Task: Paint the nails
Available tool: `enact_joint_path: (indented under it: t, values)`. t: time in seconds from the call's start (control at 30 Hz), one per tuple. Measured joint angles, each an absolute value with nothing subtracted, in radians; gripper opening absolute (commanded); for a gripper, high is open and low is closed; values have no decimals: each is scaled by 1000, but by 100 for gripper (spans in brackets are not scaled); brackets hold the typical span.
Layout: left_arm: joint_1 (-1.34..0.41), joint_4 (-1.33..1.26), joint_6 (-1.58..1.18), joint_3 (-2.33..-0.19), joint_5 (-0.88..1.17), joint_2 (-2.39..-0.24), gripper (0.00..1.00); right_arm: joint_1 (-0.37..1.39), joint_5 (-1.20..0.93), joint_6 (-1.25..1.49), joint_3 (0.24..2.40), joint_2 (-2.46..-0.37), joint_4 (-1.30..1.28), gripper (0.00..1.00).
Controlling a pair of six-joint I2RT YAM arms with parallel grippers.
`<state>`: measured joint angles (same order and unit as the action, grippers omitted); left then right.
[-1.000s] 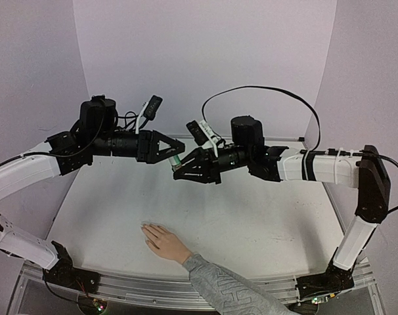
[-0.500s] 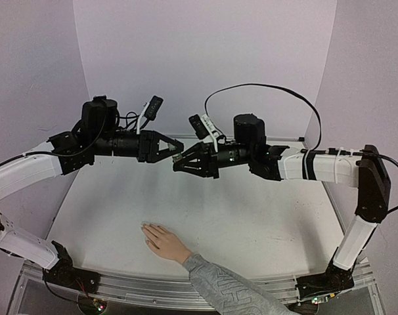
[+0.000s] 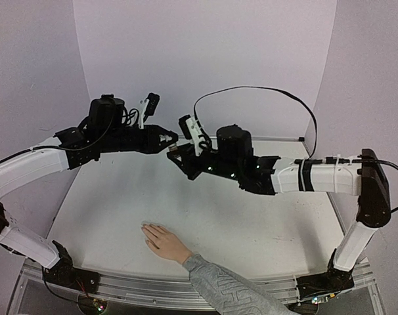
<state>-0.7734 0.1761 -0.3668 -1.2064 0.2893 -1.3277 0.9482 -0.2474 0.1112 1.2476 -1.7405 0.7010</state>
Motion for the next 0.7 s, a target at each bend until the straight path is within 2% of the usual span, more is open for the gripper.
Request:
enact_joint_path:
  t: [0.07, 0.13, 0.27, 0.33, 0.37, 0.4, 0.5, 0.63, 0.7]
  values:
    - [-772, 192, -376, -1209, 259, -1331, 11, 1034, 77, 68, 1248, -1745, 701, 0]
    - [-778, 199, -385, -1210, 249, -1331, 11, 1097, 294, 28, 1256, -1758, 706, 0]
    - [-781, 199, -397, -1222, 231, -1345, 13, 1125, 435, -33, 1276, -1784, 719, 0]
    - [-781, 192, -400, -1224, 229, -1348, 19, 1123, 435, -54, 1276, -1784, 724, 0]
    - [-781, 191, -401, -1224, 228, -1348, 26, 1121, 425, -65, 1276, -1784, 730, 0]
    - [-781, 189, -401, -1225, 227, -1347, 38, 1118, 422, -67, 1276, -1784, 731, 0]
    - [-781, 204, -406, -1225, 239, -1345, 65, 1082, 307, -68, 1255, -1776, 749, 0]
    - [-793, 225, -421, -1222, 287, -1333, 82, 971, -5, -46, 1242, -1752, 740, 0]
    - [-794, 208, -421, -1203, 319, -1307, 87, 913, -180, -12, 1235, -1731, 727, 0]
